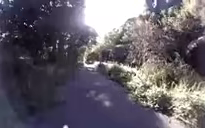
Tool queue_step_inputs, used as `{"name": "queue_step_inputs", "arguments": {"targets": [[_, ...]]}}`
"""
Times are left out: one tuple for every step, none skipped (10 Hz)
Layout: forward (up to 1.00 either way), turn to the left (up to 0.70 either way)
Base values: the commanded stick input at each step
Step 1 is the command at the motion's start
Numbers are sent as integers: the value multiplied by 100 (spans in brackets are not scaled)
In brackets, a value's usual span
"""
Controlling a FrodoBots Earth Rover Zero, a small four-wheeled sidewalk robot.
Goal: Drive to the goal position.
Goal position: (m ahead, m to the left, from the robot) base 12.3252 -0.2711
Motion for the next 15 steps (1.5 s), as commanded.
{"name": "queue_step_inputs", "arguments": {"targets": [[100, 1], [100, 1], [100, 1], [100, 1], [100, 1], [100, 1], [100, 1], [100, 13], [100, 34], [100, 39], [100, 28], [100, 1], [100, 1], [100, 1], [100, 1]]}}
